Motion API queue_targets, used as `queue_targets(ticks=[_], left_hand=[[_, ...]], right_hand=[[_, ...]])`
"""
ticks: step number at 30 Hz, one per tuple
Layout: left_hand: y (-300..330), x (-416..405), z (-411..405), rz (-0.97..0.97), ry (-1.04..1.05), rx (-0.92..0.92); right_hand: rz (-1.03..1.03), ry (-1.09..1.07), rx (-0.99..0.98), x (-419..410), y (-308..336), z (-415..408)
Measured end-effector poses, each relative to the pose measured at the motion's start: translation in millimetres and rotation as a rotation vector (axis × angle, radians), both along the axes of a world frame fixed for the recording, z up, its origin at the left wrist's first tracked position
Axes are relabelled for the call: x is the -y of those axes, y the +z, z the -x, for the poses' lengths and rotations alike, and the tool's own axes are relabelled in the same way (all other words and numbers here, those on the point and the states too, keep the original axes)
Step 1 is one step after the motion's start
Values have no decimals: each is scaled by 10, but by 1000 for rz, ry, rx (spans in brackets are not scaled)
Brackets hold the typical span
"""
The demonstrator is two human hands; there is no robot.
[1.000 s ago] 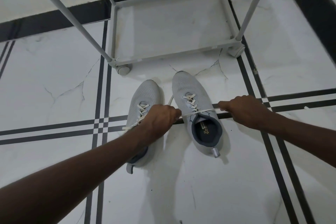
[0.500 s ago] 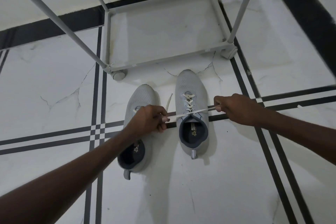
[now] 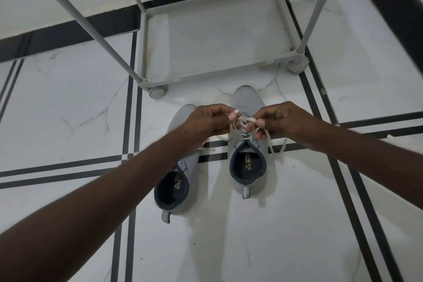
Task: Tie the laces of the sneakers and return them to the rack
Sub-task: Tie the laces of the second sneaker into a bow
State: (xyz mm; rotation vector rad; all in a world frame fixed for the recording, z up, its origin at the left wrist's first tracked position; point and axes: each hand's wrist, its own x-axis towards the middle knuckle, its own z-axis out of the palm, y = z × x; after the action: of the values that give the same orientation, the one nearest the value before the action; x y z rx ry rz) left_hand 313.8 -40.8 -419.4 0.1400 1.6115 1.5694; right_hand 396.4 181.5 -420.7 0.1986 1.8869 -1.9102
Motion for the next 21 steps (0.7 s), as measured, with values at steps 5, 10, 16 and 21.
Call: queue_targets(ticks=[5, 10, 16, 21], left_hand=[[-144, -174, -25, 210, 190, -96], [-258, -249, -8, 224, 120, -5], [-271, -247, 67, 171, 40, 35], [-334, -288, 36, 208, 114, 40]], right_hand=[[-118, -241, -83, 214, -66, 8], [-291, -151, -180, 326, -79, -4], [-452, -29, -246, 363, -67, -24], [-464, -60, -256, 371, -75, 26]])
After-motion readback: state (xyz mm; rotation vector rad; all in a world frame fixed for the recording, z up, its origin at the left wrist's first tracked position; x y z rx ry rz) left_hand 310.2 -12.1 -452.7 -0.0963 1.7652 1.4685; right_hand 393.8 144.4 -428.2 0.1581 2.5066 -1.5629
